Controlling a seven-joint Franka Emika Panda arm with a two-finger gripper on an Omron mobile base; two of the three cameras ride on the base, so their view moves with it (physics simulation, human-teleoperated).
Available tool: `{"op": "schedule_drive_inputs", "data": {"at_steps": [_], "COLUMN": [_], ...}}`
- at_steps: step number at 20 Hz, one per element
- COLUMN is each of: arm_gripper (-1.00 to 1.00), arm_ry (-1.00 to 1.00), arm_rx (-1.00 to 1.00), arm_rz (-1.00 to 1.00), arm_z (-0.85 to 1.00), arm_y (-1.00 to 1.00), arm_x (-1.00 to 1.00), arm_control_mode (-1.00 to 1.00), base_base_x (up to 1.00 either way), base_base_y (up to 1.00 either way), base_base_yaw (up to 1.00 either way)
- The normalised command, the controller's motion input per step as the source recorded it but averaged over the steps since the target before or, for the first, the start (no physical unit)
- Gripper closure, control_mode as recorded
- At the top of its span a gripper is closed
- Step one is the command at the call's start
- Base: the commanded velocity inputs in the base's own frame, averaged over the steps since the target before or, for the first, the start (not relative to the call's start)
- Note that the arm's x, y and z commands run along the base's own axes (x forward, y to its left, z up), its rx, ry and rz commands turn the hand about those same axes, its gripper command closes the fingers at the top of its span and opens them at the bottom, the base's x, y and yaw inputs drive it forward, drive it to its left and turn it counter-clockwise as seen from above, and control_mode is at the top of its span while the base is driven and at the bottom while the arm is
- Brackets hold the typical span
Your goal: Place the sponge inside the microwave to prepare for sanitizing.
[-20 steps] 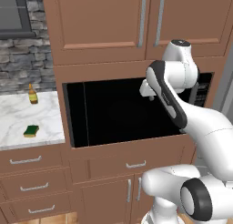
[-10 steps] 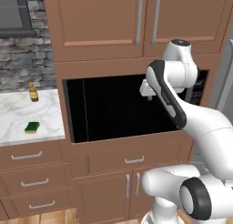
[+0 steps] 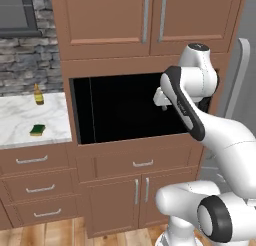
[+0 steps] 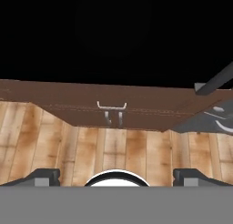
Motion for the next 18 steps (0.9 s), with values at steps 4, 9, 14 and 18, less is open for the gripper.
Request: {"op": "schedule_drive_inputs", "data": {"at_steps": [4,9,14,18], "arm_gripper": [-1.0,-1.0,-1.0,-1.0], "arm_ry": [0.0,0.0,0.0,0.0], "arm_rx": [0.0,0.0,0.0,0.0], "arm_rz": [0.0,0.0,0.0,0.0], "arm_z": [0.0,0.0,0.0,0.0], "arm_y": [0.0,0.0,0.0,0.0], "arm_x": [0.0,0.0,0.0,0.0], "arm_control_mode": [1.0,1.0,1.0,1.0], "base_base_x": [-0.43,-0.42,-0.42,-0.39], "base_base_y": [0.0,0.0,0.0,0.0], "base_base_yaw": [0.0,0.0,0.0,0.0]}}
